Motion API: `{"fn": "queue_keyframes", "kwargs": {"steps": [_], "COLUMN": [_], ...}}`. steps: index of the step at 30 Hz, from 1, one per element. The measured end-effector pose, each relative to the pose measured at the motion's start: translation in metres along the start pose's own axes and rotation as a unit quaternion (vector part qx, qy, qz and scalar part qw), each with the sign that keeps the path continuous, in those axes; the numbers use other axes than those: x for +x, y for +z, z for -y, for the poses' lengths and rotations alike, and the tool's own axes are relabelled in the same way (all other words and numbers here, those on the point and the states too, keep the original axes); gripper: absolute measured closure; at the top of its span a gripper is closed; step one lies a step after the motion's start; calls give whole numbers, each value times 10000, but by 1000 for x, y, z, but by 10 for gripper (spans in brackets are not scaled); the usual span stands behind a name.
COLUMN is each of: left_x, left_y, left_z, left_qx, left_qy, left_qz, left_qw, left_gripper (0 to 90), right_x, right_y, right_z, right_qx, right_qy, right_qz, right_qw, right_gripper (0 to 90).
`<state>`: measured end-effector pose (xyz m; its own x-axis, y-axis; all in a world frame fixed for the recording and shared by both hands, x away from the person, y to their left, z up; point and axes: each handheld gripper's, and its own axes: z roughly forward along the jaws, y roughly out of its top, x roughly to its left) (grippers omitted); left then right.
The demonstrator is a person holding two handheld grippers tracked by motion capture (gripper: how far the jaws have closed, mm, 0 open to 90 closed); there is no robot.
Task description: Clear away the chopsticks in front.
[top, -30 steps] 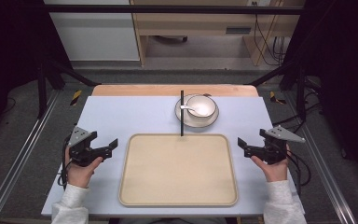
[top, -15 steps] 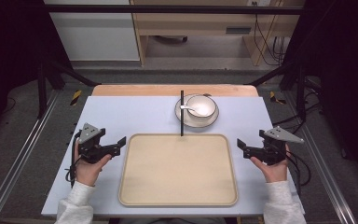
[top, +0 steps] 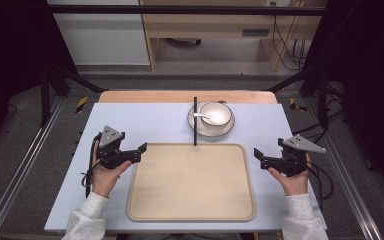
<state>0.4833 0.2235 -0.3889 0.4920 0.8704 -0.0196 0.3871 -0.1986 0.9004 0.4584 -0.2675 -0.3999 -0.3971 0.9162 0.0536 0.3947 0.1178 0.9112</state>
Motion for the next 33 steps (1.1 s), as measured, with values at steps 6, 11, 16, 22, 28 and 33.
{"fn": "queue_keyframes", "kwargs": {"steps": [6,11,16,22,28,33], "left_x": [-6,-14,-24,-35,-43,-50], "left_y": [11,23,36,53,71,86], "left_z": [-11,-19,-26,-32,-36,-37], "left_qx": [5,-16,41,118,187,237], "left_qy": [2,11,91,177,133,217], "left_qz": [52,101,132,163,245,274], "left_qw": [10000,9999,9999,9996,9994,9991], "left_gripper": [121,126,128,135,141,174], "right_x": [2,2,3,3,3,4], "right_y": [0,0,0,0,0,1], "right_z": [0,0,-1,-1,-1,0], "right_qx": [16,38,36,46,53,77], "right_qy": [-17,-32,-22,-23,-9,-15], "right_qz": [18,14,2,2,-1,-8], "right_qw": [10000,10000,10000,10000,10000,10000], "right_gripper": [49,49,49,50,50,50]}}
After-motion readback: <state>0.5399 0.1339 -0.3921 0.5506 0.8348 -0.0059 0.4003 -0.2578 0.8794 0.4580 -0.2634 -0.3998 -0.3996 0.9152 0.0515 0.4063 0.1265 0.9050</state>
